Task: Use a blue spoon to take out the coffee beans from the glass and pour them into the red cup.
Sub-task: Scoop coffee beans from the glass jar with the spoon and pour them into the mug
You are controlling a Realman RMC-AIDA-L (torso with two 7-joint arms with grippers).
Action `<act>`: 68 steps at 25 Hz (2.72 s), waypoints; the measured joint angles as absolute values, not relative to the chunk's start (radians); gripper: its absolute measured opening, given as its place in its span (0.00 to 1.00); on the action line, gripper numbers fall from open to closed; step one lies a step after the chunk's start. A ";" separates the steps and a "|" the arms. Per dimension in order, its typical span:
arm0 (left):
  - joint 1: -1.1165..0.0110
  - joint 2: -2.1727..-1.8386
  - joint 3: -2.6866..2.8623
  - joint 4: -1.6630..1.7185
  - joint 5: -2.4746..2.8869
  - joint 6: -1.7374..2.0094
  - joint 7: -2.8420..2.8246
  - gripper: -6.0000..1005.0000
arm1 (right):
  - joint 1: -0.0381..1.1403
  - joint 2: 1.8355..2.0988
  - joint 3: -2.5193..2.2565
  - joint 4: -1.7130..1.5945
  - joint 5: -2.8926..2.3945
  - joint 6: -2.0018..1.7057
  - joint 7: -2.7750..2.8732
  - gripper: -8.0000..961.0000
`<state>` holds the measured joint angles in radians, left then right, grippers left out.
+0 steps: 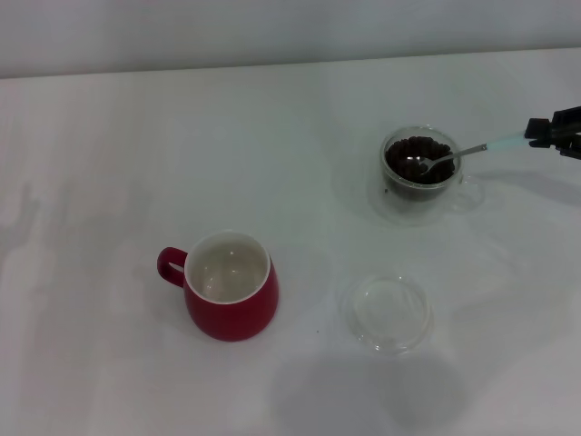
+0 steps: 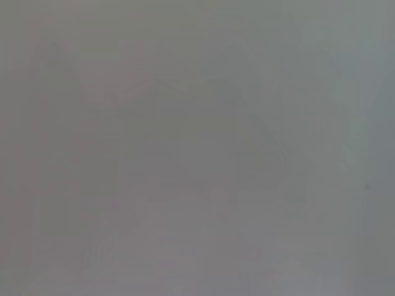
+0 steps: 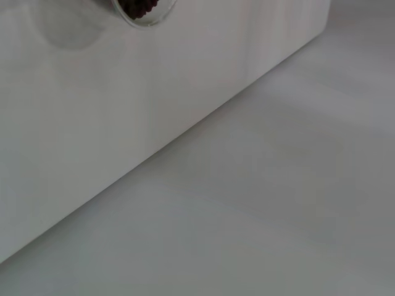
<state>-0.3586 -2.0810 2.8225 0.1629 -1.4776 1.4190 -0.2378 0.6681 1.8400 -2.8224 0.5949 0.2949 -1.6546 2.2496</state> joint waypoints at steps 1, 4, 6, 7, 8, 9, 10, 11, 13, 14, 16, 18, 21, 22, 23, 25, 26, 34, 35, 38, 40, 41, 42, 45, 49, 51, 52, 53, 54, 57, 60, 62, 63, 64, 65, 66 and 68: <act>-0.360 -2.081 2.822 0.163 -1.478 1.419 -0.238 0.89 | 0.667 1.835 -2.822 0.586 0.295 -1.654 2.256 0.16; -0.364 -2.081 2.822 0.159 -1.479 1.419 -0.238 0.89 | 0.663 1.821 -2.822 0.555 0.295 -1.644 2.273 0.16; -0.366 -2.080 2.823 0.155 -1.479 1.419 -0.238 0.89 | 0.655 1.814 -2.820 0.532 0.304 -1.626 2.287 0.16; -0.367 -2.080 2.822 0.151 -1.479 1.419 -0.239 0.89 | 0.652 1.813 -2.820 0.530 0.309 -1.623 2.291 0.16; -0.367 -2.080 2.822 0.149 -1.479 1.419 -0.240 0.89 | 0.652 1.813 -2.820 0.530 0.309 -1.623 2.291 0.16; -0.368 -2.080 2.822 0.149 -1.480 1.419 -0.240 0.89 | 0.649 1.812 -2.820 0.528 0.314 -1.621 2.296 0.16; -0.368 -2.080 2.822 0.149 -1.480 1.419 -0.240 0.89 | 0.646 1.811 -2.820 0.525 0.316 -1.620 2.301 0.16; -0.369 -2.080 2.822 0.149 -1.480 1.419 -0.240 0.89 | 0.644 1.808 -2.820 0.521 0.318 -1.619 2.304 0.16; -0.370 -2.080 2.822 0.149 -1.480 1.419 -0.241 0.89 | 0.640 1.803 -2.819 0.510 0.321 -1.618 2.313 0.16; -0.371 -2.080 2.821 0.148 -1.480 1.419 -0.242 0.89 | 0.637 1.798 -2.818 0.499 0.322 -1.617 2.321 0.16; -0.372 -2.080 2.821 0.145 -1.480 1.419 -0.242 0.89 | 0.634 1.797 -2.818 0.493 0.324 -1.616 2.324 0.16; -0.377 -2.080 2.821 0.139 -1.480 1.419 -0.244 0.89 | 0.628 1.794 -2.818 0.484 0.330 -1.612 2.328 0.16; -0.379 -2.080 2.821 0.137 -1.480 1.419 -0.245 0.89 | 0.621 1.793 -2.818 0.479 0.343 -1.609 2.333 0.16; -0.379 -2.080 2.821 0.137 -1.480 1.419 -0.245 0.89 | 0.619 1.793 -2.818 0.479 0.347 -1.609 2.333 0.16; -0.379 -2.080 2.821 0.137 -1.480 1.419 -0.245 0.89 | 0.615 1.792 -2.818 0.479 0.352 -1.610 2.334 0.16; -0.379 -2.080 2.821 0.137 -1.480 1.419 -0.245 0.89 | 0.610 1.790 -2.818 0.478 0.362 -1.615 2.335 0.16; -0.379 -2.080 2.821 0.137 -1.480 1.419 -0.245 0.89 | 0.607 1.789 -2.818 0.476 0.368 -1.617 2.336 0.16; -0.380 -2.080 2.821 0.138 -1.481 1.419 -0.245 0.89 | 0.589 1.769 -2.819 0.432 0.396 -1.632 2.337 0.16; -0.381 -2.080 2.821 0.138 -1.481 1.419 -0.245 0.89 | 0.588 1.769 -2.819 0.430 0.400 -1.638 2.334 0.16; -0.384 -2.080 2.821 0.138 -1.482 1.419 -0.244 0.89 | 0.588 1.771 -2.820 0.429 0.411 -1.661 2.328 0.16; -0.387 -2.080 2.820 0.138 -1.482 1.419 -0.244 0.89 | 0.589 1.776 -2.822 0.428 0.415 -1.678 2.324 0.16; -0.388 -2.080 2.820 0.138 -1.482 1.419 -0.244 0.89 | 0.589 1.778 -2.822 0.428 0.415 -1.683 2.323 0.16; -0.390 -2.080 2.820 0.138 -1.482 1.419 -0.244 0.89 | 0.591 1.782 -2.822 0.428 0.415 -1.691 2.319 0.16; -0.390 -2.080 2.819 0.138 -1.482 1.419 -0.244 0.89 | 0.595 1.795 -2.823 0.428 0.416 -1.713 2.313 0.16; -0.391 -2.081 2.819 0.138 -1.482 1.419 -0.245 0.89 | 0.599 1.816 -2.823 0.430 0.424 -1.752 2.301 0.16; -0.392 -2.081 2.819 0.138 -1.482 1.419 -0.245 0.89 | 0.604 1.825 -2.823 0.431 0.424 -1.771 2.291 0.16; -0.392 -2.081 2.819 0.139 -1.482 1.419 -0.245 0.89 | 0.607 1.828 -2.823 0.431 0.425 -1.781 2.285 0.16; -0.392 -2.081 2.819 0.139 -1.481 1.419 -0.245 0.89 | 0.610 1.831 -2.823 0.431 0.424 -1.788 2.279 0.16; -0.392 -2.081 2.819 0.140 -1.481 1.419 -0.245 0.89 | 0.612 1.836 -2.823 0.431 0.422 -1.793 2.275 0.16; -0.392 -2.082 2.819 0.141 -1.480 1.419 -0.244 0.89 | 0.620 1.852 -2.823 0.433 0.415 -1.798 2.268 0.16; -0.392 -2.083 2.820 0.142 -1.480 1.419 -0.244 0.89 | 0.627 1.867 -2.824 0.430 0.404 -1.801 2.252 0.16; -0.391 -2.083 2.819 0.143 -1.480 1.419 -0.244 0.89 | 0.636 1.880 -2.824 0.429 0.394 -1.803 2.241 0.16; -0.391 -2.083 2.819 0.144 -1.480 1.419 -0.244 0.89 | 0.642 1.889 -2.824 0.428 0.389 -1.805 2.236 0.16; -0.391 -2.083 2.820 0.144 -1.480 1.419 -0.244 0.89 | 0.647 1.897 -2.824 0.428 0.387 -1.808 2.232 0.17; -0.391 -2.083 2.820 0.144 -1.480 1.419 -0.244 0.89 | 0.654 1.906 -2.824 0.428 0.383 -1.809 2.227 0.17; -0.391 -2.083 2.820 0.145 -1.479 1.419 -0.244 0.89 | 0.660 1.915 -2.824 0.428 0.378 -1.812 2.223 0.17; -0.391 -2.083 2.821 0.146 -1.478 1.419 -0.244 0.89 | 0.674 1.932 -2.824 0.428 0.367 -1.816 2.214 0.17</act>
<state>-0.3911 -2.0833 2.8207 0.1456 -1.4782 1.4186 -0.2440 0.6736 1.9319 -2.8241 0.4280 0.3675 -1.8163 2.2141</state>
